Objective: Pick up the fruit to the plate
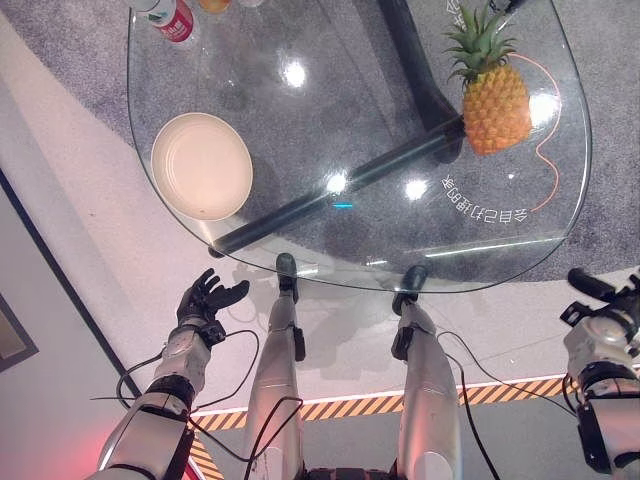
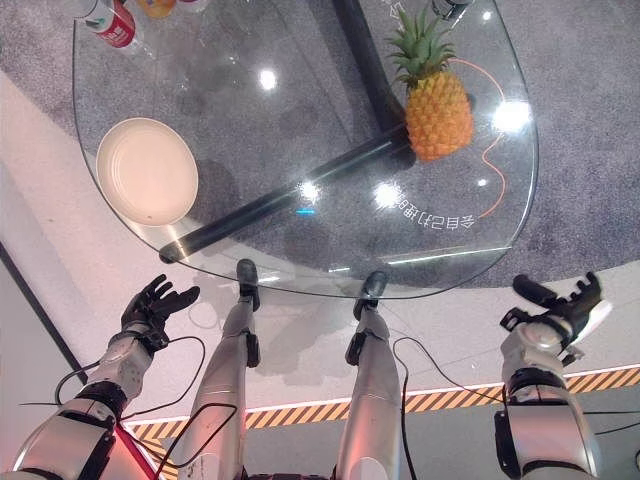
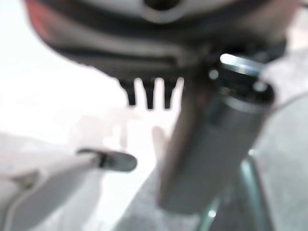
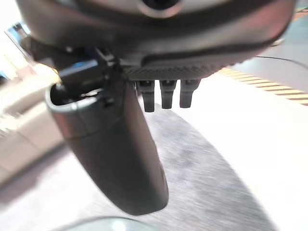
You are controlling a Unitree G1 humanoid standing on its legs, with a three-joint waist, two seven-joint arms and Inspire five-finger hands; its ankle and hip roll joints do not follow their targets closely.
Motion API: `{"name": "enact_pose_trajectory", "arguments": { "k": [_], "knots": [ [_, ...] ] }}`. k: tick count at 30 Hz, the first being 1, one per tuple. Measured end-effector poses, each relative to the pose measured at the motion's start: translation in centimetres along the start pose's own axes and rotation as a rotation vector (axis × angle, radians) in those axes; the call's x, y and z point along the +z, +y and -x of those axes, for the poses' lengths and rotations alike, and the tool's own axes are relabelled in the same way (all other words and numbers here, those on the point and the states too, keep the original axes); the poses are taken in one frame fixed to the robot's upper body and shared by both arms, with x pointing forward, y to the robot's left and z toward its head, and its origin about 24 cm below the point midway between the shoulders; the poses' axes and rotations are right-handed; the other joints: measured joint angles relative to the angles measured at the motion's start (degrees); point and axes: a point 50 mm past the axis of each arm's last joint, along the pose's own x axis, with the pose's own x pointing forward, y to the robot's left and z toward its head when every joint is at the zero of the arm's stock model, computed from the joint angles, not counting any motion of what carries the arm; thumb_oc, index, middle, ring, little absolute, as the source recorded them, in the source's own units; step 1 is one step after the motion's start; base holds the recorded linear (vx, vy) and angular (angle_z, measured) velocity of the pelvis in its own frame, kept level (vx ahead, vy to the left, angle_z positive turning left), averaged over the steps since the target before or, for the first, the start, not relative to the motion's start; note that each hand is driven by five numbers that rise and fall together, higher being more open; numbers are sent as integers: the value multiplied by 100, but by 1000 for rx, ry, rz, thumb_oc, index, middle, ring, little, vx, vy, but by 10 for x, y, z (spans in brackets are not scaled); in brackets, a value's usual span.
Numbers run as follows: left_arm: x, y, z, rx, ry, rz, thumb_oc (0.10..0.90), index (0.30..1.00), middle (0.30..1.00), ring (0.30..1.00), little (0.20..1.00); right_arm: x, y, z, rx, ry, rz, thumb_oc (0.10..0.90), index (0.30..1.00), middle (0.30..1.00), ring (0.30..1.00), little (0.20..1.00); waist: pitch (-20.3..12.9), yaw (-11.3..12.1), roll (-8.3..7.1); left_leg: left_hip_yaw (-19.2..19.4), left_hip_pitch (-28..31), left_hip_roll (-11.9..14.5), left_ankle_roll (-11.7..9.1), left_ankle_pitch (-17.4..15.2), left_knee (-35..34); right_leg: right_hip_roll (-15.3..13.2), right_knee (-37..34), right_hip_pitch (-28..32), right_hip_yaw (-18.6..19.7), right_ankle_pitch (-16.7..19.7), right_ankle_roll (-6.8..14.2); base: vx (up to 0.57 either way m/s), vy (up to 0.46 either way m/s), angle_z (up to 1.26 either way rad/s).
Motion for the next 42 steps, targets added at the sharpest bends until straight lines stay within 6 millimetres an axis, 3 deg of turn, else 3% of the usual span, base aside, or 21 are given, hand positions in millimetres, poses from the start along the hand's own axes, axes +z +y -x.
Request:
{"name": "enact_pose_trajectory", "arguments": {
  "k": [6,11,17,24,33,42],
  "knots": [
    [2,3,0,5,-4,-5,800,900,900,900,900,38,11,-2,-81,-99,-114,800,900,900,900,900,0,27,0,-6,-2,-11,1,1,0,-11,-1,5,-6,2,-3,1,5,0],
    [1,2,0,0,-2,-11,800,900,900,900,900,72,26,7,-80,-222,-247,800,900,900,900,900,0,15,0,-6,-17,-47,3,0,-1,-25,-4,-8,-9,2,-2,-1,48,0],
    [1,-4,1,-28,-9,-20,800,900,900,900,900,125,61,48,67,-490,-332,800,900,900,900,900,1,-6,2,9,-112,-58,3,0,-17,-28,-6,-119,1,1,-2,-7,64,-1],
    [-7,-3,3,-24,6,-5,800,900,900,900,900,162,83,99,263,-715,-357,800,900,900,900,900,4,25,7,8,-132,-103,18,-8,-48,-83,-14,-150,3,-11,6,-3,30,2],
    [-20,-3,8,-25,23,-3,800,900,900,900,900,158,103,130,434,-746,-269,800,900,900,900,900,5,32,9,17,-121,-125,30,-4,-46,-108,-4,-149,8,-11,8,0,0,0],
    [-30,-15,11,-50,32,14,800,900,900,900,900,146,118,141,536,-724,-177,800,900,900,900,900,28,61,52,36,-98,-122,33,-2,-49,-112,9,-148,11,-11,8,0,3,0]
  ]
}}
